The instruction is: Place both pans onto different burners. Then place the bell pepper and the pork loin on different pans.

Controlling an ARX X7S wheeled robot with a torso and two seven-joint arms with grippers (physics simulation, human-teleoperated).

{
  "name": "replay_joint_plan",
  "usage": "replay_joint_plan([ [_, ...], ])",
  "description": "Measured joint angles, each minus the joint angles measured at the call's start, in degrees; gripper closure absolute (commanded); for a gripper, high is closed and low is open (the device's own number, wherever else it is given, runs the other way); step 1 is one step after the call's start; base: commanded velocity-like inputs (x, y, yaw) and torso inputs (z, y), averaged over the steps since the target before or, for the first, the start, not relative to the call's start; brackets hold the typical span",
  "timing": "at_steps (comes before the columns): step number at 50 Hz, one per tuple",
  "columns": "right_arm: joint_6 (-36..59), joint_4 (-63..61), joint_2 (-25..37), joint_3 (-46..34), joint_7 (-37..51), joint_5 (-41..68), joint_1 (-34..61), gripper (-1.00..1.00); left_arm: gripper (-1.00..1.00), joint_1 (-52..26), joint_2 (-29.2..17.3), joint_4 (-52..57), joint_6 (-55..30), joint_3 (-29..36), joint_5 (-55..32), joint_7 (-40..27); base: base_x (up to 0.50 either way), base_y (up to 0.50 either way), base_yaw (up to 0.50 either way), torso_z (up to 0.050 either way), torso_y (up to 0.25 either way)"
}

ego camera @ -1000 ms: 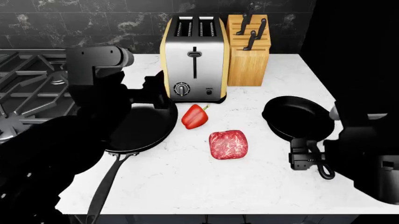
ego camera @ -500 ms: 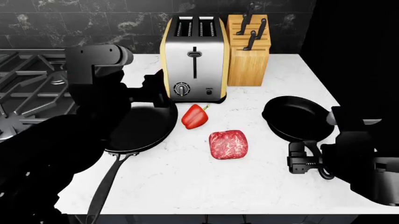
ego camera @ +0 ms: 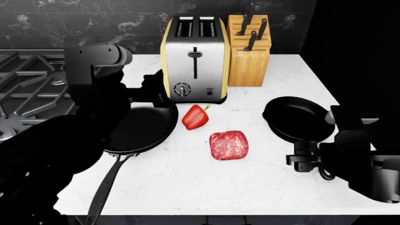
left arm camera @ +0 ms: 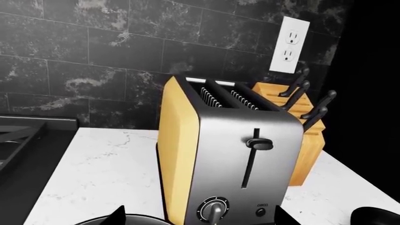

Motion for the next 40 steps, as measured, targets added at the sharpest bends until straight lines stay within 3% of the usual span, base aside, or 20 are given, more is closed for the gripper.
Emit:
replay_joint_plan([
  [40,-1.0,-5.8,2.2,0.1,3.2,3.6,-0.5,1.0,-1.0,-0.5,-0.5,0.6,0.4,-0.3,-1.9,-1.2,0.0,0.0,0.0,0.0,0.0],
])
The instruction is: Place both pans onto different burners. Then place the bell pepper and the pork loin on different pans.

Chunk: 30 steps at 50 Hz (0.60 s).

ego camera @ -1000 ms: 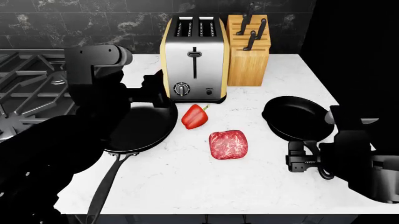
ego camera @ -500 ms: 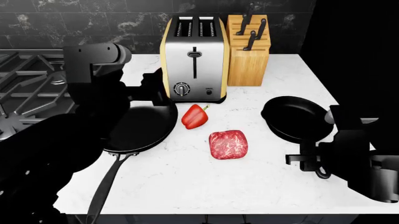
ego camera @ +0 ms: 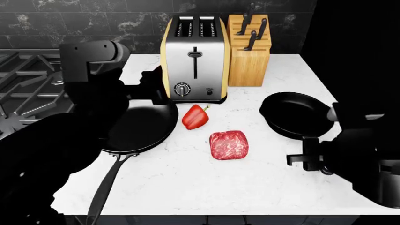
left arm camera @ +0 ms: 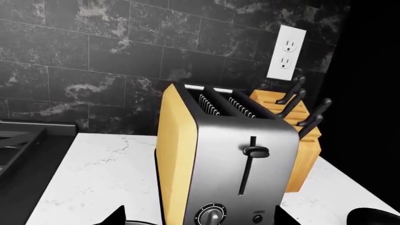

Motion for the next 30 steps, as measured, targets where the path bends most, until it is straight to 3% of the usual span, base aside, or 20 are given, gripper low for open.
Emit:
replay_joint_plan([
  [30,-4.9,-10.6,2.8,2.5,-4.3,-2.7,0.9,1.0,-1.0,0.0,-0.3,0.8,0.2,0.0,-1.2,-1.3,0.0,0.0,0.0,0.0,0.001],
])
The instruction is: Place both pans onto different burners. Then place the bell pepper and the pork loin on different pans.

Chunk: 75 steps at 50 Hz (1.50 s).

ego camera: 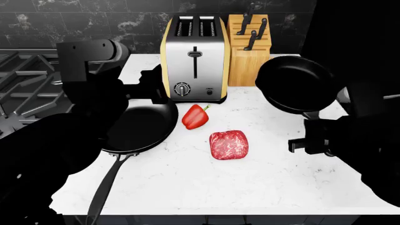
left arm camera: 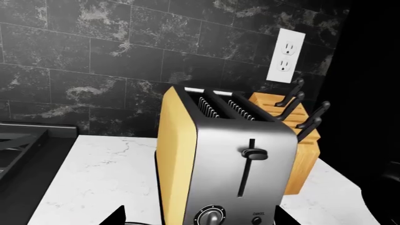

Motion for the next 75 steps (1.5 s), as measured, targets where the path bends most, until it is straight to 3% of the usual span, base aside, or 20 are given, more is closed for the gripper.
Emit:
replay_joint_plan([
  [28,-0.3,-7.6,1.2,1.8,7.2,5.0,4.9,1.0,-1.0,0.0,-0.2,1.4,-1.3,0.1,-2.3,-1.9,0.0,0.0,0.0,0.001,0.001],
  [35,-0.2,-8.8,1.9,1.9,10.1,7.6,5.4,1.0,-1.0,-1.5,-0.8,2.6,-5.2,-0.7,-5.7,-4.4,0.0,0.0,0.0,0.0,0.001],
  [39,-0.2,-9.3,2.3,2.0,11.1,8.4,5.3,1.0,-1.0,-3.0,-0.8,2.7,-10.3,-3.3,-12.1,-9.6,0.0,0.0,0.0,0.0,0.003],
  [46,-0.7,-9.9,3.0,2.5,11.0,8.2,4.4,1.0,-1.0,-4.2,-2.4,2.4,-16.1,-6.7,-29.4,-24.3,0.0,0.0,0.0,0.001,0.001],
  [58,-0.4,-10.3,4.0,2.2,8.8,6.2,5.2,1.0,-1.0,-2.9,-8.2,6.5,-12.5,-6.8,-56.2,-45.0,0.0,0.0,0.0,0.0,0.002],
  [66,-0.5,-10.8,3.8,1.4,6.7,4.5,5.3,1.0,-1.0,0.4,-12.0,11.7,-7.8,-7.0,-67.4,-53.2,0.0,0.0,0.0,0.001,0.001],
  [75,-1.7,-11.4,3.9,1.5,4.6,2.7,3.5,1.0,-1.0,5.9,-14.2,15.8,-4.9,-7.8,-72.6,-57.4,0.0,0.0,0.0,0.0,0.001],
])
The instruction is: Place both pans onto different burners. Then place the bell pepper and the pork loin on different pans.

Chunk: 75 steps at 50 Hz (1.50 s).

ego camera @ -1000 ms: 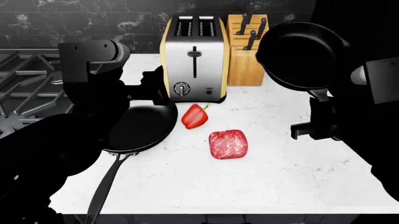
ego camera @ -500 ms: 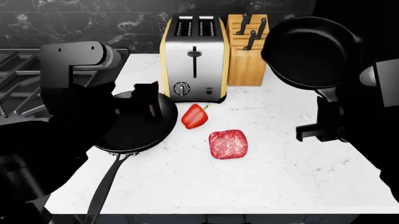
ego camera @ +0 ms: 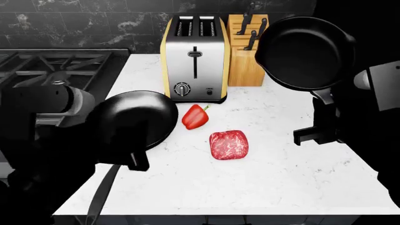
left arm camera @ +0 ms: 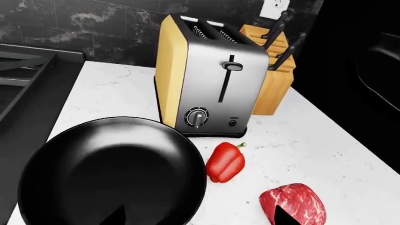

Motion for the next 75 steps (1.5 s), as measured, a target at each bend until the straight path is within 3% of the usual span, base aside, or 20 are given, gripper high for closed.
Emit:
replay_joint_plan([
  [21,-4.1,-0.9,0.5,1.2,-5.5,-5.2,-4.5,1.0,-1.0,4.3,-2.7,1.8,3.3,5.2,-0.7,-4.9,0.0,0.0,0.0,0.0,0.001],
  [42,-7.2,-2.0,1.1,3.2,-6.4,-6.8,-8.8,1.0,-1.0,3.9,-2.0,-5.6,1.3,11.5,7.4,-2.3,0.0,0.0,0.0,0.001,0.001],
  [75,-11.3,-0.8,-0.2,4.2,-8.5,-10.2,-13.9,1.0,-1.0,7.4,-3.5,-9.4,2.8,14.1,13.1,-0.6,0.0,0.0,0.0,0.0,0.002],
])
